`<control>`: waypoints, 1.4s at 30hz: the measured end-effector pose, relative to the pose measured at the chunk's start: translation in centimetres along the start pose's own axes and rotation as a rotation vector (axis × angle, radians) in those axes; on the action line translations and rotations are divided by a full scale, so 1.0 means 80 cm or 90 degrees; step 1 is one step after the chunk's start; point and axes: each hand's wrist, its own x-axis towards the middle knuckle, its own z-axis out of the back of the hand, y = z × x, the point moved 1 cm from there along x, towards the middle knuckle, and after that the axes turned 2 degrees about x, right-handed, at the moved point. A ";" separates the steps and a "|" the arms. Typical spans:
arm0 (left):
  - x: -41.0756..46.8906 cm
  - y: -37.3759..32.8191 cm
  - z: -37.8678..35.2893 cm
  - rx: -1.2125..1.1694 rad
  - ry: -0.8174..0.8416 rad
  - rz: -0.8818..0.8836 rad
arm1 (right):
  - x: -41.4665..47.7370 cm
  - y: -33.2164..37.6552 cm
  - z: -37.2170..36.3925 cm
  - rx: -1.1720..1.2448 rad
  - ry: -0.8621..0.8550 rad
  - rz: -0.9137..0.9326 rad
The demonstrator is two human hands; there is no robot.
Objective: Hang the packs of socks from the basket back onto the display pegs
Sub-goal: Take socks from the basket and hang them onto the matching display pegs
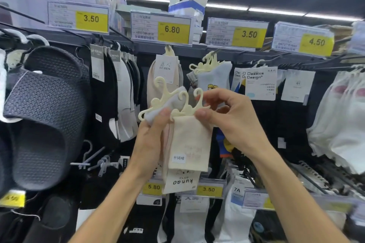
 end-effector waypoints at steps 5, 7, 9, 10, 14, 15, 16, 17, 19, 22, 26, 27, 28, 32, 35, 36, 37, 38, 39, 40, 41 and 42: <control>0.004 0.001 -0.001 -0.004 0.023 0.015 | -0.009 -0.009 -0.003 0.021 0.018 0.044; 0.006 0.002 -0.004 0.019 0.048 0.001 | -0.012 -0.014 -0.007 -0.031 0.030 0.042; 0.006 0.003 -0.006 0.038 0.050 -0.010 | -0.016 -0.016 -0.013 -0.049 0.012 0.050; 0.007 0.003 -0.007 0.044 0.040 -0.016 | -0.018 -0.017 -0.016 -0.044 -0.007 0.053; 0.008 0.000 -0.014 0.051 -0.034 -0.017 | -0.019 -0.015 -0.025 0.021 -0.046 0.022; 0.009 -0.001 -0.016 0.049 -0.050 -0.014 | -0.018 -0.016 -0.026 0.053 -0.039 0.007; 0.010 0.000 -0.016 0.047 -0.062 -0.013 | -0.017 -0.017 -0.027 0.082 -0.031 -0.004; 0.010 0.001 -0.015 0.047 -0.074 -0.010 | -0.016 -0.017 -0.028 0.106 -0.026 -0.014; 0.012 0.003 -0.012 0.036 -0.097 0.002 | -0.013 -0.021 -0.027 0.140 -0.034 -0.036; 0.018 0.003 -0.004 -0.006 -0.170 0.013 | -0.008 -0.025 -0.018 0.155 -0.086 -0.053; 0.027 -0.006 0.010 -0.026 -0.270 -0.022 | 0.012 -0.021 0.003 0.200 -0.142 -0.070; 0.029 -0.008 0.011 -0.028 -0.294 -0.034 | 0.019 -0.019 0.007 0.217 -0.138 -0.086; 0.031 -0.008 0.013 -0.034 -0.319 -0.046 | 0.024 -0.018 0.011 0.233 -0.123 -0.102; 0.038 -0.006 0.023 -0.045 -0.367 -0.060 | 0.036 -0.021 0.020 0.264 -0.091 -0.140; 0.039 -0.005 0.033 -0.016 -0.363 -0.060 | 0.049 -0.021 0.030 0.277 -0.158 -0.135; 0.039 -0.006 0.034 -0.009 -0.355 -0.060 | 0.055 -0.021 0.034 0.261 -0.183 -0.128; 0.039 -0.007 0.035 -0.004 -0.347 -0.059 | 0.062 -0.021 0.037 0.239 -0.208 -0.118; 0.039 -0.009 0.036 0.004 -0.340 -0.060 | 0.069 -0.020 0.039 0.215 -0.228 -0.107; 0.039 -0.010 0.036 0.012 -0.332 -0.058 | 0.076 -0.020 0.040 0.177 -0.243 -0.095; 0.039 -0.011 0.036 0.019 -0.322 -0.056 | 0.084 -0.020 0.041 0.127 -0.253 -0.086; 0.039 -0.013 0.036 0.020 -0.309 -0.051 | 0.092 -0.020 0.041 0.075 -0.264 -0.081; 0.038 -0.014 0.035 0.017 -0.293 -0.045 | 0.101 -0.021 0.040 0.040 -0.279 -0.084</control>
